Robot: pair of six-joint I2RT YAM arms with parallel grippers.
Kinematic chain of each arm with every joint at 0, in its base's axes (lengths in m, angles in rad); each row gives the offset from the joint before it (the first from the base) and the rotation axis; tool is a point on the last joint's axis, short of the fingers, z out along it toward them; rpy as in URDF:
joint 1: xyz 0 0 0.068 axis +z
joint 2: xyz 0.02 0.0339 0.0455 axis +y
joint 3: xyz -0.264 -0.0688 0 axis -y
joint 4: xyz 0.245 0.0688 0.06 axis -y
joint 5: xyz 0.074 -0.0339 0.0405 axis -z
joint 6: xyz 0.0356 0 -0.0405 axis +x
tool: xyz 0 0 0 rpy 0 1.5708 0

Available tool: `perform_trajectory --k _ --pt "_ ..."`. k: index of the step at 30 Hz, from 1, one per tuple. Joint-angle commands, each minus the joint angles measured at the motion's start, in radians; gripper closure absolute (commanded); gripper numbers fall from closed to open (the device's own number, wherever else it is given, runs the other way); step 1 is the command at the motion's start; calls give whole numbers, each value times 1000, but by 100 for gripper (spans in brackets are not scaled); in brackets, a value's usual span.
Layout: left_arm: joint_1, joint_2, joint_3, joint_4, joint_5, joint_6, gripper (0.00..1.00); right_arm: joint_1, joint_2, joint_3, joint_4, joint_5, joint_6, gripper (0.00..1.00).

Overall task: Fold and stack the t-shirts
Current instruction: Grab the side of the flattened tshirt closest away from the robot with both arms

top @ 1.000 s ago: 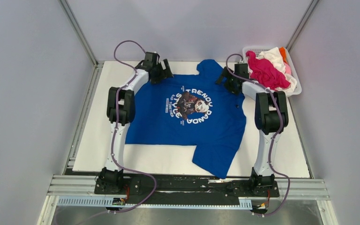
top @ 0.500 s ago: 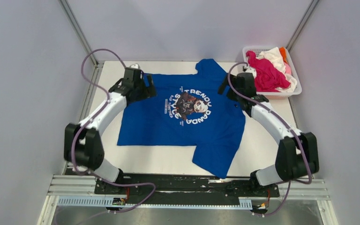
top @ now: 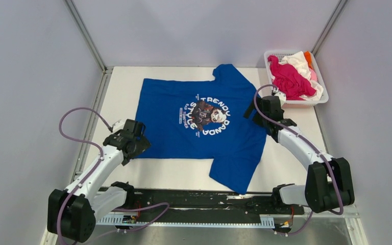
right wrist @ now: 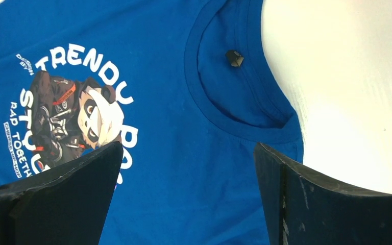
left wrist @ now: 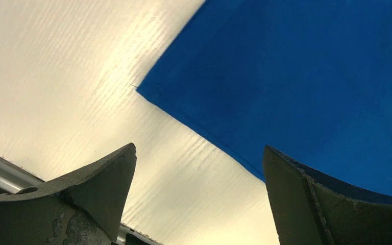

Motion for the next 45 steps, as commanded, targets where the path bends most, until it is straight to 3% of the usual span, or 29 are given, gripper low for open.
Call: perform_trajectory --k 1,5,11,19,21,26,32,41,45 --pt "40 23 -37 17 -79 -144 0 2 35 32 25 -22 15 0" --pt "81 108 -54 130 -50 -167 0 2 46 37 22 -26 9 0" --pt "112 241 -53 230 -12 -204 8 2 54 38 22 -16 7 0" --pt "114 328 -46 235 5 -239 38 2 88 51 17 -7 7 0" --pt "114 334 -49 236 1 -245 50 2 93 57 10 -6 7 0" --pt "116 349 -48 241 -19 -253 62 3 91 60 -2 -2 8 0" --pt "120 344 -45 244 -14 -251 98 3 73 65 -30 -8 11 0" --pt "122 263 -44 143 -46 -200 100 11 -11 49 -195 -83 36 3" --pt "123 218 -57 116 -38 -187 100 92 -88 8 -333 -70 64 4"
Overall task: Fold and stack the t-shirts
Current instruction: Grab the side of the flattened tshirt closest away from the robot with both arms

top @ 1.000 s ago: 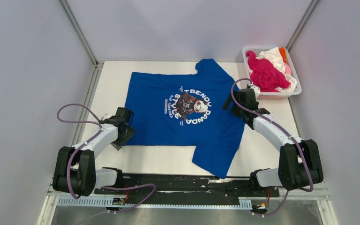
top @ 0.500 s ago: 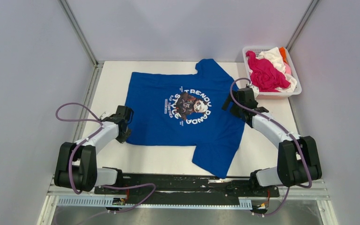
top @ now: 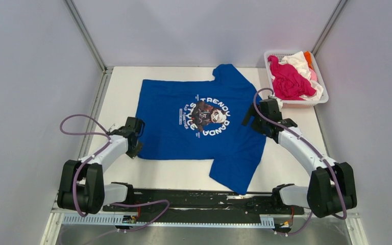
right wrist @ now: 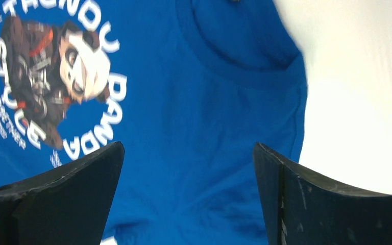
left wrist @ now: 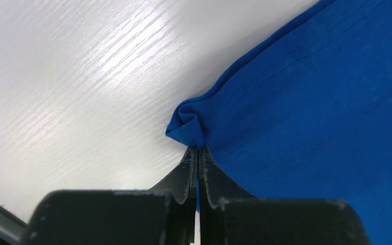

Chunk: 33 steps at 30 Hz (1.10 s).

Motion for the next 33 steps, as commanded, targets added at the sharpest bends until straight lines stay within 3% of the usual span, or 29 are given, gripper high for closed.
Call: perform_trajectory --k 1,11,15,21,29,33 --pt "7 -57 -24 -62 14 6 100 105 -103 -33 -186 -11 62 4" --pt "7 -115 -53 -36 38 30 100 467 -106 -137 -415 -164 235 16" --pt "7 -112 -51 -30 34 35 100 576 -64 -139 -448 -170 243 28" --pt "7 -125 -45 -38 20 38 100 627 18 -164 -447 -192 293 42" --pt "7 -129 -50 -28 11 39 100 635 78 -211 -417 -138 370 52" --pt "7 -130 -45 -33 4 34 100 659 91 -215 -405 -105 402 72"
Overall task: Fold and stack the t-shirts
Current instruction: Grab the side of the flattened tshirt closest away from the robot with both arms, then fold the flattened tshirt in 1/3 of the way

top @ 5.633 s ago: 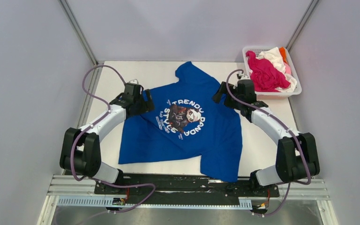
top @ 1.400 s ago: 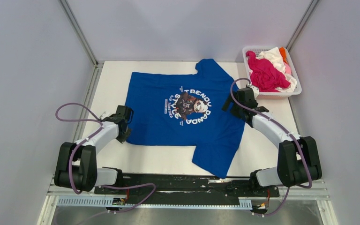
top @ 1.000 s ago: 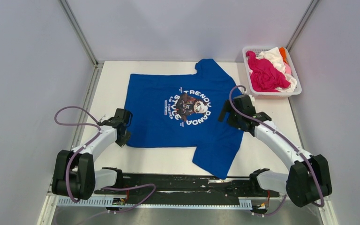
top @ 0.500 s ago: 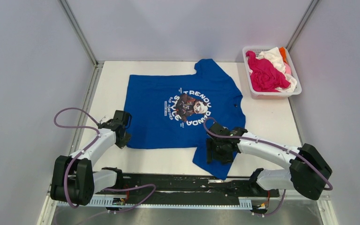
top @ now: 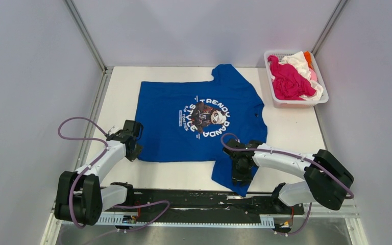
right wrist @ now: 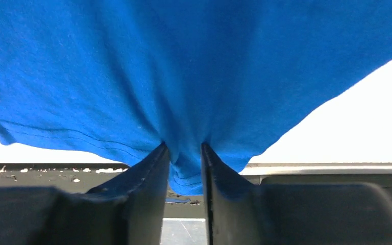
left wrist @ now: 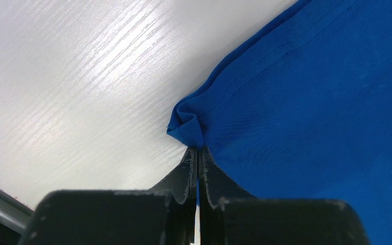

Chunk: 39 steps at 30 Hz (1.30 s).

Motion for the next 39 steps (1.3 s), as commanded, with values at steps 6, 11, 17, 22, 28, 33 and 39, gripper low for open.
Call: perform_trajectory --k 6,11,17,22,28,33,39 --pt "7 -59 9 -73 -52 -7 100 88 -23 -37 14 -39 88 99" --pt "6 -126 14 -199 -95 -27 100 114 -106 -54 -53 -95 125 100" --pt "7 -244 -7 -207 -66 -12 100 110 -178 -30 -20 -41 106 100" --pt "7 -259 3 -119 -8 7 100 29 -172 30 -5 9 20 100" --pt "7 -187 55 -33 23 30 100 -90 -190 95 44 -4 -97 100" --pt "8 -129 112 1 12 39 100 -197 -186 161 71 -28 -208 100" --pt "36 -83 165 47 26 46 100 -306 -144 257 81 -48 -314 100"
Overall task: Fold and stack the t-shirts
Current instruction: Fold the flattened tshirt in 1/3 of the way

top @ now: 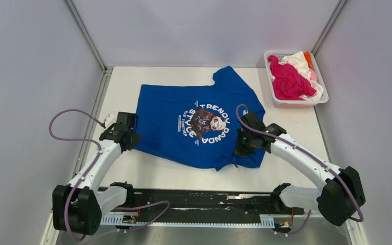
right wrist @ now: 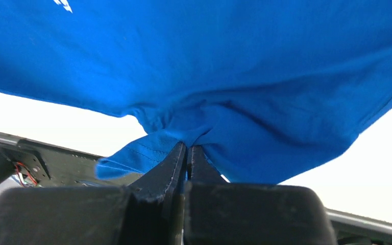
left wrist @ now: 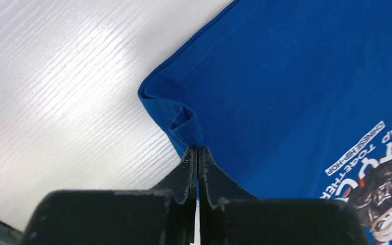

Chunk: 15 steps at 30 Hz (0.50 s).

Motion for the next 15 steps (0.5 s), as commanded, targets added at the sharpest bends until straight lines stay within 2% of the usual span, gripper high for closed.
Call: perform_trajectory --k 1,15 --pt "31 31 66 71 3 14 100 -76 24 95 53 -26 -129 100" --pt "91 166 175 144 29 29 100 -231 143 302 128 -12 -313 100"
